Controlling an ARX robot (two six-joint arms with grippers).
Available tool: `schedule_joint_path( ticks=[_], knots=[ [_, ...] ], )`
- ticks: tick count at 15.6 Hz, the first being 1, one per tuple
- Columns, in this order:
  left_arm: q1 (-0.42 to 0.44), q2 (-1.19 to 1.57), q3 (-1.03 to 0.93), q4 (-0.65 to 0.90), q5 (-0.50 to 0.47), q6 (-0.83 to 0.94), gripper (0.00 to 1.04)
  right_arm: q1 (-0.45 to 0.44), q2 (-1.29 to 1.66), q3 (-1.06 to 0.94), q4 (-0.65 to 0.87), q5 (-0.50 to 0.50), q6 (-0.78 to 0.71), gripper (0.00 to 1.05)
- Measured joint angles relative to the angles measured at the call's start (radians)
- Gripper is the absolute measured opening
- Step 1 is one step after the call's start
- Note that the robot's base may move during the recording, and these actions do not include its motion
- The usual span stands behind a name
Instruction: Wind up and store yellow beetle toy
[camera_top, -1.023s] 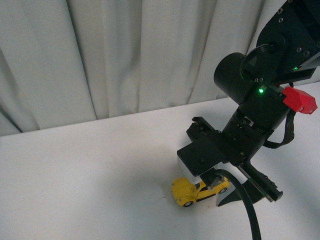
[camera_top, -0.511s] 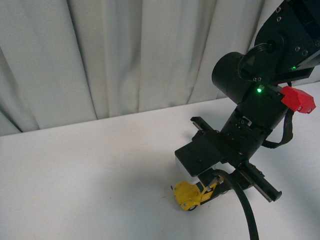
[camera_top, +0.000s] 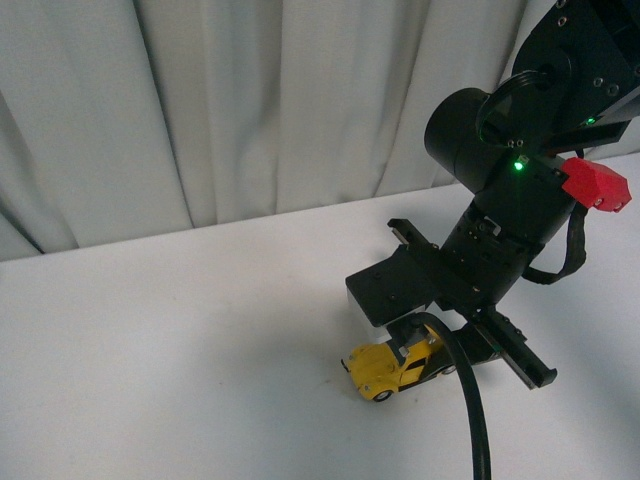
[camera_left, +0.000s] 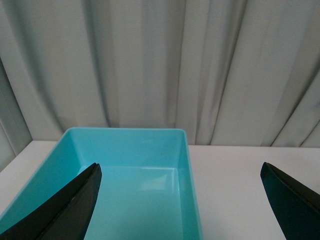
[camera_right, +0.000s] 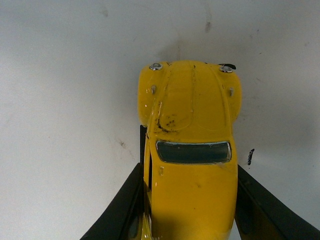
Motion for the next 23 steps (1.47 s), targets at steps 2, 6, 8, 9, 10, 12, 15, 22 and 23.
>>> schedule_joint_path(
  ticks=[2,6,8,9,10,12,15,22,23],
  knots=[
    [0.000,0.000,0.000,0.000,0.000,0.000,0.98,-0.007,-0.001,-0.006,0.007,-0.009,-0.002,0.42],
    [0.000,0.000,0.000,0.000,0.000,0.000,0.98,-0.032,-0.001,-0.010,0.006,-0.018,-0.041,0.42],
    [0.000,0.000,0.000,0.000,0.000,0.000,0.98,-0.086,-0.008,-0.027,0.013,-0.027,-0.089,0.42],
    [0.000,0.000,0.000,0.000,0.000,0.000,0.98,-0.100,-0.012,-0.034,0.018,-0.027,-0.097,0.42],
    [0.000,0.000,0.000,0.000,0.000,0.000,0.98,-0.117,-0.016,-0.044,0.025,-0.032,-0.100,0.42],
    [0.000,0.000,0.000,0.000,0.000,0.000,0.98,-0.150,-0.023,-0.060,0.032,-0.039,-0.105,0.42],
    [0.000,0.000,0.000,0.000,0.000,0.000,0.98,-0.217,-0.037,-0.088,0.040,-0.045,-0.109,0.42],
    [0.000,0.000,0.000,0.000,0.000,0.000,0.98,-0.366,-0.082,-0.164,0.013,-0.046,-0.109,0.42],
    [0.000,0.000,0.000,0.000,0.000,0.000,0.98,-0.380,-0.084,-0.165,0.005,-0.045,-0.110,0.42]
  ],
)
